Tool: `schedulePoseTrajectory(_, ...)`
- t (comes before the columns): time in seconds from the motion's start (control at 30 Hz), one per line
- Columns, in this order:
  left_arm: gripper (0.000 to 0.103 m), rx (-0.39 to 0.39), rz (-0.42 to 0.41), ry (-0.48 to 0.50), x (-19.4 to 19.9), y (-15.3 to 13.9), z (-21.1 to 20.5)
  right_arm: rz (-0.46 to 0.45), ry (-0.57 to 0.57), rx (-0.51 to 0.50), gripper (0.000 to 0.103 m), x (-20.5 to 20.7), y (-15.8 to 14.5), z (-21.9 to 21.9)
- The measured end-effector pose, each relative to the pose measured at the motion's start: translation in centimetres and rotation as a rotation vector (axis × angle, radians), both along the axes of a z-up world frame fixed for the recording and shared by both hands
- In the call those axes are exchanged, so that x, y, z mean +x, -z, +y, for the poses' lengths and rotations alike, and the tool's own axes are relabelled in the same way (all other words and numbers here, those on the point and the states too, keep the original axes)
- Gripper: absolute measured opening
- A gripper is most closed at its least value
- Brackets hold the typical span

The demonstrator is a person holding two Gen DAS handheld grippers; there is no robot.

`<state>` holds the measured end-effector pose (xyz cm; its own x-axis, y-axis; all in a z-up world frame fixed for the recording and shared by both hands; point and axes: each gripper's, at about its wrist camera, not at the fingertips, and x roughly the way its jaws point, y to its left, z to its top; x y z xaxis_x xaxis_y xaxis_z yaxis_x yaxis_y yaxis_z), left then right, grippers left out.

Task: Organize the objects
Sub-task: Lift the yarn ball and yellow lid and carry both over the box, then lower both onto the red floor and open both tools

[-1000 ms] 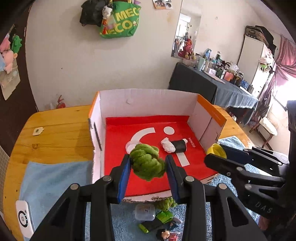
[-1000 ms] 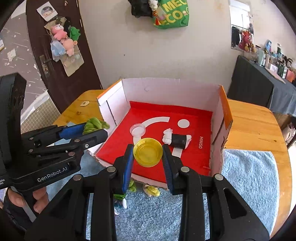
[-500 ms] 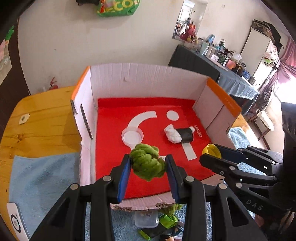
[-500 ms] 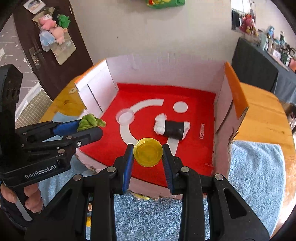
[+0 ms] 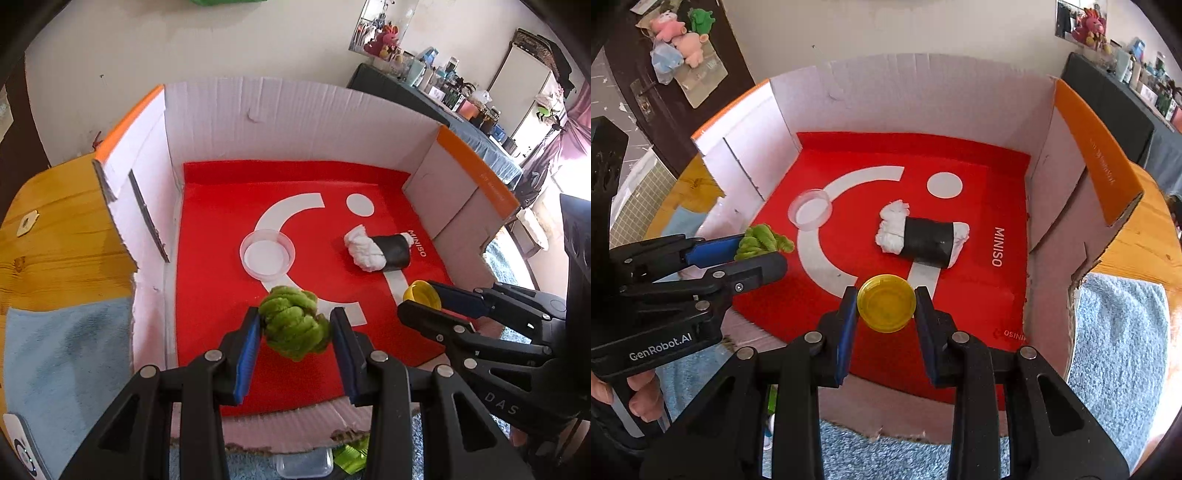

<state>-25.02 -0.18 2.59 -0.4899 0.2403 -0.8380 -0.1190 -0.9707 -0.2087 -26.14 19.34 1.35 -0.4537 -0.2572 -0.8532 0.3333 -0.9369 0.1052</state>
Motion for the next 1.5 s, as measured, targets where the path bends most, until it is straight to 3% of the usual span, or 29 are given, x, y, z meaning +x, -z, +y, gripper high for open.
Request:
schedulePoseTrajectory(0.4,0.04,0.005,-0.041,0.005,-1.4,1.5,-0.1,-0.026,0.013,0.023,0.029,-1.4,1.2,0.2)
schedulePoseTrajectory(0.87,0.04,0.007,-0.039,0.001,-2.5,1.6,-0.2,0.026,0.026,0.081,0.029,-2.1,1.1,0.1)
schedulePoseTrajectory(1.5,0.04,0.016,-0.036,-0.005,-3.2,1.7,-0.4,0.021,0.031,0.069,0.029,-2.7,1.5,0.4)
